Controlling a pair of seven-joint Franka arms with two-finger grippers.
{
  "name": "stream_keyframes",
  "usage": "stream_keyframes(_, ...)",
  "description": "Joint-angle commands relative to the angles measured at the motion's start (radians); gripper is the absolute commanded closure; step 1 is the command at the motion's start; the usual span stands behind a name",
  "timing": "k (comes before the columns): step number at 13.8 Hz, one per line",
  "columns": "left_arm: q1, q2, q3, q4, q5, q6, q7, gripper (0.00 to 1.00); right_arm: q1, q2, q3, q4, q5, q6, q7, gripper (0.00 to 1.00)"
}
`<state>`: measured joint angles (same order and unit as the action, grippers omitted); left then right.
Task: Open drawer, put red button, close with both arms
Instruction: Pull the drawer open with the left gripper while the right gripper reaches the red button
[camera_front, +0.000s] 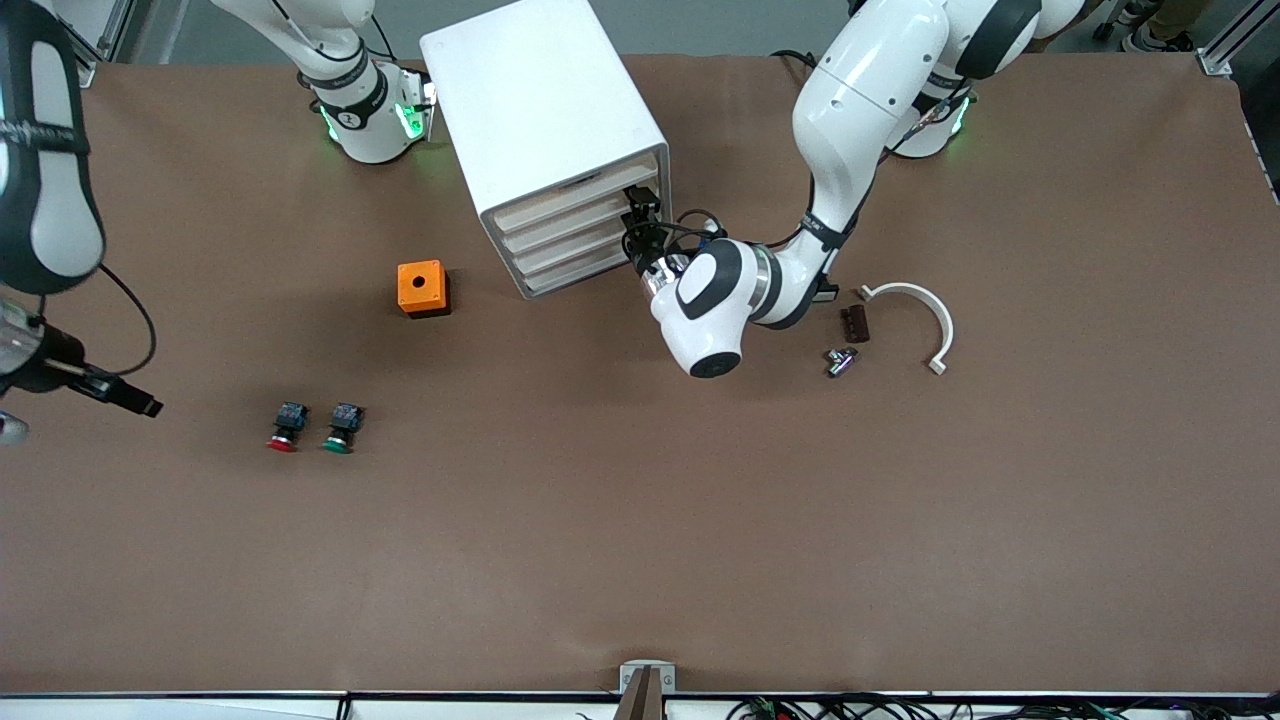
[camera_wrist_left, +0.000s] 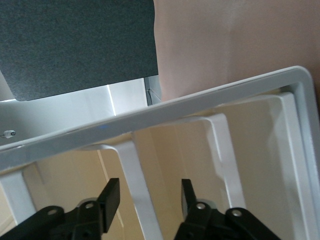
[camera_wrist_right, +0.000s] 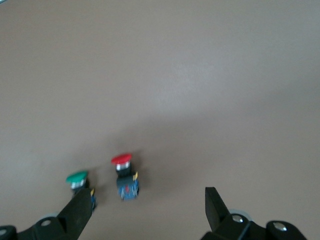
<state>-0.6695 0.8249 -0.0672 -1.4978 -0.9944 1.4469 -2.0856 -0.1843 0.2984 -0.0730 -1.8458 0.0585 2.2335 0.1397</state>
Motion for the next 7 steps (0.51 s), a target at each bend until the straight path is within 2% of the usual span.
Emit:
stream_keyframes(1,-0.010,0.000,-0.011,-0.001,-0.020,-0.013,-0.022,0.61,0.020,0.111,0.005,0.025,0.009,0.133,0.054,0.00)
stream_keyframes(4,-0.015,0.000,-0.011,-0.002,-0.020,-0.013,-0.021,0.86,0.064,0.163,0.005,0.036,0.003,0.164,0.159,0.00)
stream_keyframes(5,-0.015,0.000,-0.011,-0.002,-0.018,-0.013,-0.021,0.90,0.072,0.168,0.005,0.033,0.001,0.163,0.164,0.00)
stream_keyframes(7,-0.012,0.000,-0.011,-0.001,-0.018,-0.013,-0.016,0.90,0.103,0.172,0.004,0.005,-0.002,0.149,0.155,0.00)
